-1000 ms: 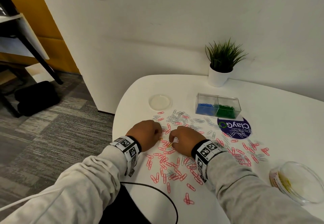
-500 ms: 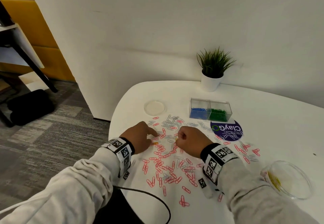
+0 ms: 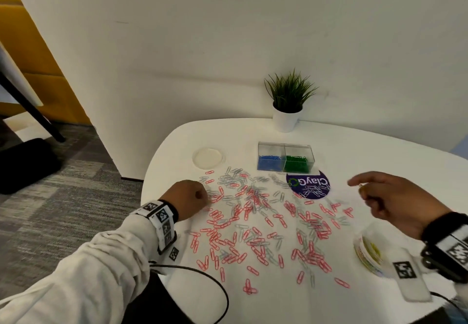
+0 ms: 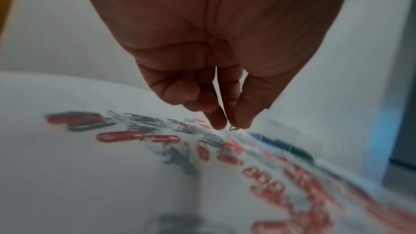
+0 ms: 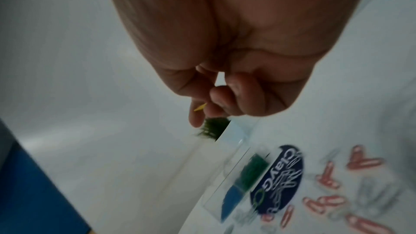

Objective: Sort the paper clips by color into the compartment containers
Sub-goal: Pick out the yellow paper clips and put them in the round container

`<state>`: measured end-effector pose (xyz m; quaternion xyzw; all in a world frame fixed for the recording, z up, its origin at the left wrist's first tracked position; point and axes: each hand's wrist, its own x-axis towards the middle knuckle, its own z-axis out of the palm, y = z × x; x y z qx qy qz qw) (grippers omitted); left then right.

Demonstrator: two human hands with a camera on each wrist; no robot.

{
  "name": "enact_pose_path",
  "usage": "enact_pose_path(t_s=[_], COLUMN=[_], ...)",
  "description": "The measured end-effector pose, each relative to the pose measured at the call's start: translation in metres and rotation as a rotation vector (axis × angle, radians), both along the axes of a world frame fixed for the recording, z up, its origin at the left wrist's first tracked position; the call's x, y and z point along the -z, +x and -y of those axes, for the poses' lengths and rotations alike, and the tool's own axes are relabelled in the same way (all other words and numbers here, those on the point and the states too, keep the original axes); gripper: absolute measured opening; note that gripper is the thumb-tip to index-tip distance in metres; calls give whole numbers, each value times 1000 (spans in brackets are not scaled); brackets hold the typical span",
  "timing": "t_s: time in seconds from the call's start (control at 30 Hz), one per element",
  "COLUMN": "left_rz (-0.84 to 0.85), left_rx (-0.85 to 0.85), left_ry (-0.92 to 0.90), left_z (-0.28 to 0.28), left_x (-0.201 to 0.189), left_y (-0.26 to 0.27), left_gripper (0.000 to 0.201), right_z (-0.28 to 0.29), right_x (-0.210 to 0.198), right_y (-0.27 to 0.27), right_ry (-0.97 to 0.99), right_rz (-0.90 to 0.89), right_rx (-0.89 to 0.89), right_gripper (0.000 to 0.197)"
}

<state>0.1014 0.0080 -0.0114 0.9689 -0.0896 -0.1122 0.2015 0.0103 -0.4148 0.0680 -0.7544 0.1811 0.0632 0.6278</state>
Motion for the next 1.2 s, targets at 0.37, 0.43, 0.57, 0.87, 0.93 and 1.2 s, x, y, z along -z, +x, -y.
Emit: enact_pose_path(t_s=[0.37,0.43,0.57,0.87,0.93,1.2], left_rz=[-363,-377,-371,-150,-122,49], left_rx=[-157,-71,108,478,504,483], left_ry=[-609,-595,-538,-377,-353,-26], left_z=[51,79,140,283,305,303], left_x=[-30,-38,-52,-55,-48,-27], left_y=[-19,-26,-43,-77,-81,-64], left_gripper=[15,16,15,6,5,16], right_z=[39,34,26,62,68,77], right_x=[12,15,11,1,11,18], right_y=[-32,-29,-29,-51,-55,-57], right_ry=[-279,-322,-519,-929,-990,-975], right_rz=[-230,-259,-292,-275,-335,-298], right_rx=[11,-65,-203,-252,-326,-365], right_gripper=[19,18,23,25,28,28])
